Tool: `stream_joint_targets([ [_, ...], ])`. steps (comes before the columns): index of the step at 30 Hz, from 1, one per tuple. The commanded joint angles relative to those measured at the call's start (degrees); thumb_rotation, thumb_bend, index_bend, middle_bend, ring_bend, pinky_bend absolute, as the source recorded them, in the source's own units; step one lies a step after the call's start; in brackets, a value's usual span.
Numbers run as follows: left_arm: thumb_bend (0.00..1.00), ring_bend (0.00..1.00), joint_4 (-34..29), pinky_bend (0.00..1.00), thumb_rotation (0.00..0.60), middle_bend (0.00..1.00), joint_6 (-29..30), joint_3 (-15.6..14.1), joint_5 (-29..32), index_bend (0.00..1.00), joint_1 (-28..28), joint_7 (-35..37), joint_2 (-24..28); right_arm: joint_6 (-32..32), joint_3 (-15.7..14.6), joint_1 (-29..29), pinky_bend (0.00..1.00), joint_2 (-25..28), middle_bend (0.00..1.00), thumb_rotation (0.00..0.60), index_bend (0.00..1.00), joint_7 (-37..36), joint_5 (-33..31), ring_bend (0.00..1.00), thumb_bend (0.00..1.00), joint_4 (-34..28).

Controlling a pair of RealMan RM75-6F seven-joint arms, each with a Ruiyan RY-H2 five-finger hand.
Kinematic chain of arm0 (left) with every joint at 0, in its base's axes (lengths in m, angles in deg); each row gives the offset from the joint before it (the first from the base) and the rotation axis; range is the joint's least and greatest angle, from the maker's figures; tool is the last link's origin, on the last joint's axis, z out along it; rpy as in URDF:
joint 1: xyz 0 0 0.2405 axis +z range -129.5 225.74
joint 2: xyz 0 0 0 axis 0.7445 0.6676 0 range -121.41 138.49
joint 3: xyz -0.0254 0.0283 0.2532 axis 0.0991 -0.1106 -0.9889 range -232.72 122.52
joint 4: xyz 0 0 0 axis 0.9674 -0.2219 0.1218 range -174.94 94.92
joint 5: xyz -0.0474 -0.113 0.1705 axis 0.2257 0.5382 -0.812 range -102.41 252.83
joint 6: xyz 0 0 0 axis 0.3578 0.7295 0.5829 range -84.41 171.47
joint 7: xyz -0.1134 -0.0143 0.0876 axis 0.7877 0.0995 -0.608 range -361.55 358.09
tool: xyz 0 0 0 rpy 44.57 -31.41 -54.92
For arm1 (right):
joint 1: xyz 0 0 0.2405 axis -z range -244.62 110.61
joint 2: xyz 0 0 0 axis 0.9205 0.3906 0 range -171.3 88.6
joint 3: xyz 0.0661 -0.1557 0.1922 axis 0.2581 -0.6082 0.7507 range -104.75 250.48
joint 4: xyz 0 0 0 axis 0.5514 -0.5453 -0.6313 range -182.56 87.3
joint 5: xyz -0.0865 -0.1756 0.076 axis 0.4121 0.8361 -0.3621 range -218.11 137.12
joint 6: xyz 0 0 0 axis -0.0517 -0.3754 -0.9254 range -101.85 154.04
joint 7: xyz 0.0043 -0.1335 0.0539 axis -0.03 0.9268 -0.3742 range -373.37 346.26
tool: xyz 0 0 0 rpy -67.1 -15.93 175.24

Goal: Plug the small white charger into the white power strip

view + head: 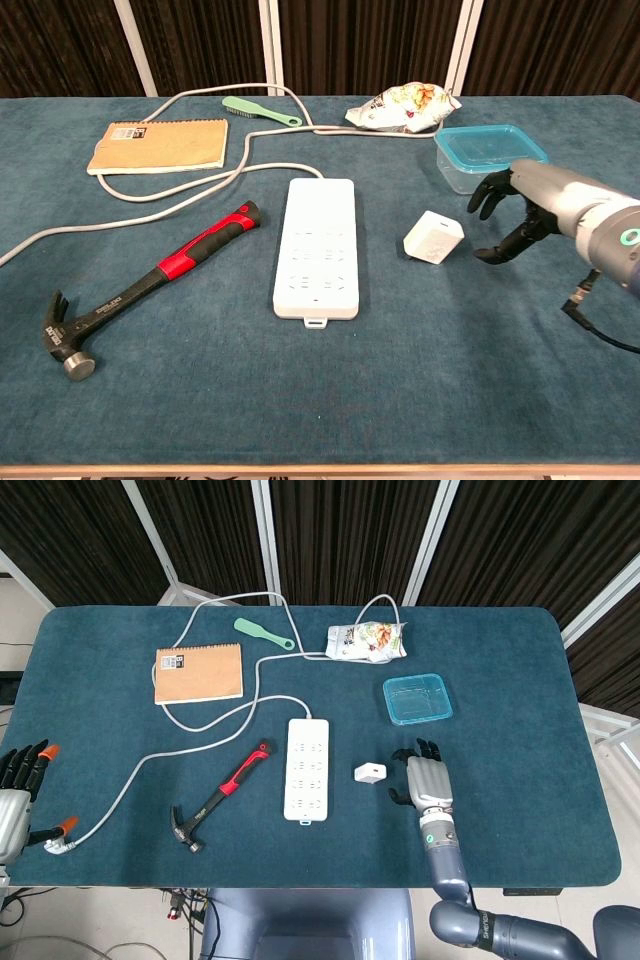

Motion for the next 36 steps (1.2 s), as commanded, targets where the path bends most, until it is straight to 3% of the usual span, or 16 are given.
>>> stream_joint_targets([
  [1, 0.0, 0.0, -0.1, 0.0, 0.6, 0.0, -0.1, 0.0, 0.0, 0.0, -0.1, 0.1, 0.1, 0.2, 0.0, -0.7, 0.0, -1.4, 0.35, 0.6, 0.34, -0.3, 0.3, 0.09, 0.34, 0.9],
  [19, 0.0, 0.0, -0.2, 0.0, 0.6, 0.0, -0.6, -0.3, -0.2, 0.0, -0.4, 1.4, 0.5, -0.2, 0.5, -2.6, 0.0, -6.6, 0.39, 0.6, 0.43, -1.8, -0.8, 0.1, 0.37, 6.3],
  [23, 0.0, 0.0, -0.2, 0.0, 0.6, 0.0, -0.8, -0.3, -0.1, 0.0, -0.4, 1.7, 0.5, -0.3, 0.3, -2.8, 0.0, -7.6, 0.44, 0.6, 0.51, -2.0, -0.5, 0.12, 0.45, 7.5],
  [28, 0.0, 0.0, -0.3, 0.0, 0.6, 0.0, -1.0, -0.4, 0.0, 0.0, -0.5, 2.0, 0.6, 0.0, 0.7, -3.0, 0.0, -8.6, 0.56, 0.6, 0.68, -2.9, -0.1, 0.22, 0.6, 8.4],
  [36, 0.0, 0.0, -0.4, 0.0, 0.6, 0.0, -1.0, -0.5, -0.1, 0.0, -0.5, 2.4, 0.8, 1.5, 0.7, -3.7, 0.0, -6.4, 0.64, 0.6, 0.77, -1.8, 4.1, 0.27, 0.64, 4.5],
])
